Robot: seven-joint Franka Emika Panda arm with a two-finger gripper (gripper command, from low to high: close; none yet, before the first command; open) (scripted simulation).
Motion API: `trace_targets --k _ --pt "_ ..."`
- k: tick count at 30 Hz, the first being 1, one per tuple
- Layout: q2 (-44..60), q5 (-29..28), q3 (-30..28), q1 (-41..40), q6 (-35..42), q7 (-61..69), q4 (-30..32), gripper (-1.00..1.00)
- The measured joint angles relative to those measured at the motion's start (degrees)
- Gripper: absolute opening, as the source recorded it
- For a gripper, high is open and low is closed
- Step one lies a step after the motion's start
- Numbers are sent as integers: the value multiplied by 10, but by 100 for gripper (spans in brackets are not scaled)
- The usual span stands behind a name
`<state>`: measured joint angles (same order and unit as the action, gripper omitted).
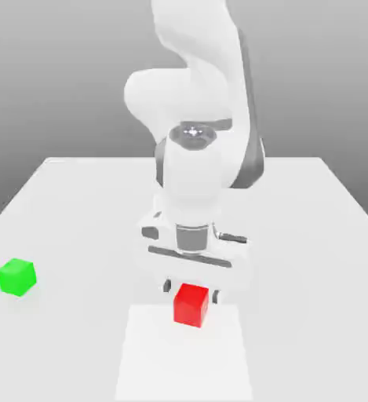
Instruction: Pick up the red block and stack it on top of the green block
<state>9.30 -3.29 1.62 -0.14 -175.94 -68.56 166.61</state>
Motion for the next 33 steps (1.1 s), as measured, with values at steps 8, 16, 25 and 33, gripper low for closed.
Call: trace_targets --k 8,16,25,33 --pt "-10 0 3 -2 8 -1 2 -100" --pt "-152 39 3 -9 135 30 17 -100" --pt "-147 15 -107 -128 182 47 -35 -100" --pt "-134 6 -205 -249 219 71 -86 -100"
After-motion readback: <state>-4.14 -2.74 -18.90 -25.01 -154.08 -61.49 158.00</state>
